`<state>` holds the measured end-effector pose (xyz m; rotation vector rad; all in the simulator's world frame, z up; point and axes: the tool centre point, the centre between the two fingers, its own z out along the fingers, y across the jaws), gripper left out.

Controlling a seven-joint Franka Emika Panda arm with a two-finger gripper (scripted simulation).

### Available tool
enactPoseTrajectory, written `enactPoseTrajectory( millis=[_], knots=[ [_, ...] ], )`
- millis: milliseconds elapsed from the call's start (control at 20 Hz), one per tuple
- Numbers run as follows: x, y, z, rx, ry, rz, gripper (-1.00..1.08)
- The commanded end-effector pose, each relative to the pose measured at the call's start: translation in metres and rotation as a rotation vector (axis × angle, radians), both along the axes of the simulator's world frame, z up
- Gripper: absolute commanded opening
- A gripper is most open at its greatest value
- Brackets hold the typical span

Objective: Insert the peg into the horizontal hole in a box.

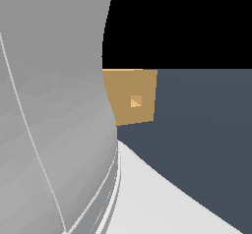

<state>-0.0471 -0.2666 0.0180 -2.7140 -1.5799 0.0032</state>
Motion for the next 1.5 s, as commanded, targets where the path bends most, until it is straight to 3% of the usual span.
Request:
enactPoseTrajectory(
  millis=[0, 350, 800, 1150, 1450],
  knots=[
    [0.008, 0.006, 0.003, 0.000, -0.002, 0.027, -1.00],
    [0.049, 0.045, 0.017, -0.002, -0.002, 0.192, -1.00],
    [0.111, 0.148, 0.045, -0.002, -0.002, 0.543, -1.00],
    [0.129, 0.221, 0.062, 0.000, -0.002, 0.762, -1.00],
    [0.131, 0.243, 0.067, 0.000, -0.002, 0.826, -1.00]
  ],
)
